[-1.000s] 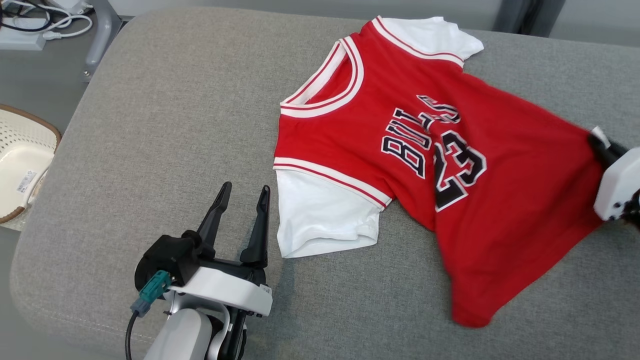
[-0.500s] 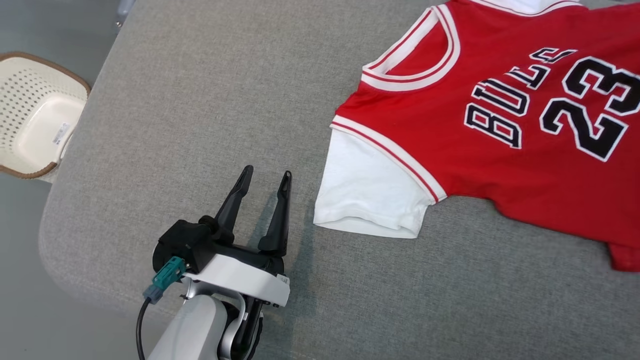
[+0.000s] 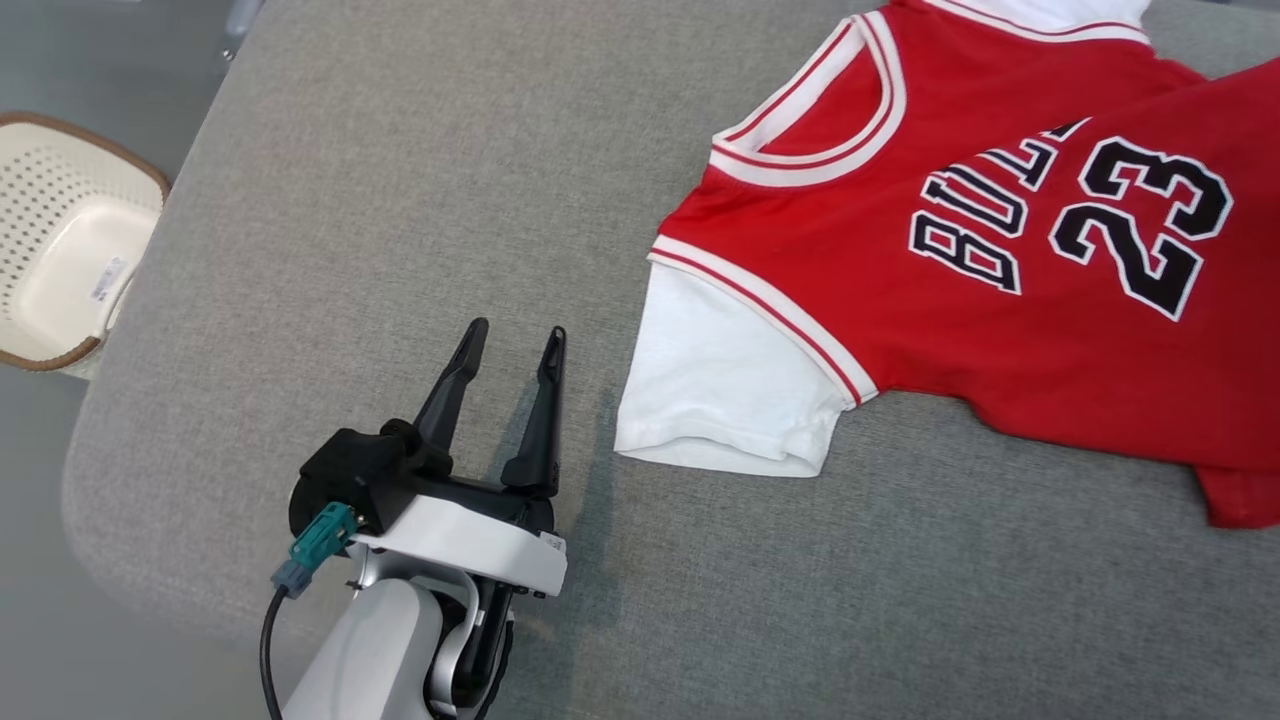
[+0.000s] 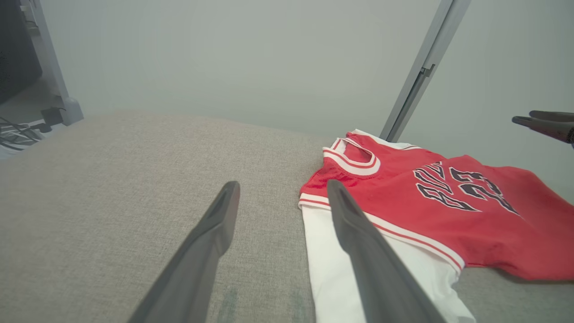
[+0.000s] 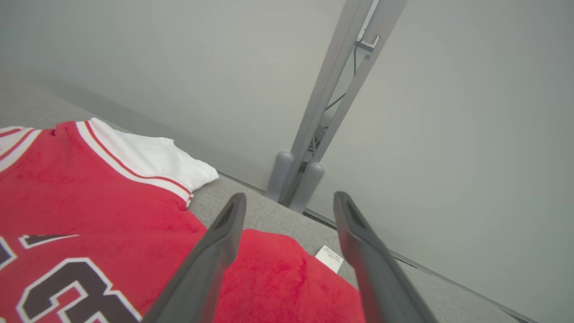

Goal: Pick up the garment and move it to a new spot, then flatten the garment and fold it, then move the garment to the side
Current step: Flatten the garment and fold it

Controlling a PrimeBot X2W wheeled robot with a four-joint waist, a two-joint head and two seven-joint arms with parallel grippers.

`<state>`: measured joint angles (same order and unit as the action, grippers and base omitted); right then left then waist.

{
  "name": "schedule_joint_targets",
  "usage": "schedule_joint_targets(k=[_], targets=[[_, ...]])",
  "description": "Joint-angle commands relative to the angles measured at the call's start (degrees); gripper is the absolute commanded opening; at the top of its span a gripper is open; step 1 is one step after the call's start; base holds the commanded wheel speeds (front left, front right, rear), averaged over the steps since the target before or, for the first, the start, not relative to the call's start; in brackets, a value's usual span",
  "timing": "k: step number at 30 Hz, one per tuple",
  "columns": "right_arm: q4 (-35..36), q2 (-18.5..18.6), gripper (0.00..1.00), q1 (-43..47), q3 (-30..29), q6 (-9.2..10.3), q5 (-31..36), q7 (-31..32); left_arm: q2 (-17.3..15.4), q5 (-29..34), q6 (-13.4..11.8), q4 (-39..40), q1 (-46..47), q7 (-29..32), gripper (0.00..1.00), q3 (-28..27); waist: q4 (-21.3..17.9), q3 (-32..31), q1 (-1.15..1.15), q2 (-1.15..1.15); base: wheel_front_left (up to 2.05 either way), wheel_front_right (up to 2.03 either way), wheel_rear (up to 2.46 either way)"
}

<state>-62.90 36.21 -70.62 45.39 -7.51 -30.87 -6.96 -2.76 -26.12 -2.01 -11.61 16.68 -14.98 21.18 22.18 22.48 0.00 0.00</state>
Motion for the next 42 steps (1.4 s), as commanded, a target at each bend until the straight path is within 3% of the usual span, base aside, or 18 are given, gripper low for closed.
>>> schedule_joint_targets(k=[1,6,14,21,26,31,42], targets=[[0.11,-0.33,1.00,1.08,-0.33,0.04,-0.79,-0.97,-0.28,0.74,0.21,-0.15,-0.05,-0.23,1.00,-0.50,-2.14,-1.84,0.00,0.00,0.00,0.00,0.00],[1.69,-4.01,1.00,7.60,-2.22,0.04,-5.82,-5.56,-0.31,2.21,0.97,-1.15,-1.46,-0.23,1.00,-3.01,-7.08,-6.16,0.00,0.00,0.00,0.00,0.00],[8.13,-6.60,1.00,22.59,-7.44,0.04,-12.31,-8.34,-0.31,4.10,1.80,-2.10,-4.98,-0.23,1.00,-6.54,-13.53,-12.84,0.00,0.00,0.00,0.00,0.00],[18.54,-11.40,1.00,38.25,-19.92,0.03,-11.53,-8.31,-0.26,4.92,2.18,-1.95,-7.54,-0.23,1.00,-9.55,-17.03,-15.87,0.00,0.00,0.00,0.00,0.00],[23.25,-18.08,1.00,49.04,-26.69,0.02,-10.59,-8.31,-0.28,5.54,2.56,-1.80,-8.57,-0.23,1.00,-10.43,-17.94,-16.62,0.00,0.00,0.00,0.00,0.00],[25.25,-23.17,1.00,54.59,-27.18,0.02,-8.99,-8.33,-0.27,6.16,3.05,-1.93,-9.18,-0.23,1.00,-11.30,-18.15,-16.75,0.00,0.00,0.00,0.00,0.00],[22.59,-25.02,1.00,52.25,-24.50,0.03,-2.57,-8.00,-0.28,5.94,3.32,-2.32,-8.07,-0.23,1.00,-10.32,-16.08,-15.89,0.00,0.00,0.00,0.00,0.00]])
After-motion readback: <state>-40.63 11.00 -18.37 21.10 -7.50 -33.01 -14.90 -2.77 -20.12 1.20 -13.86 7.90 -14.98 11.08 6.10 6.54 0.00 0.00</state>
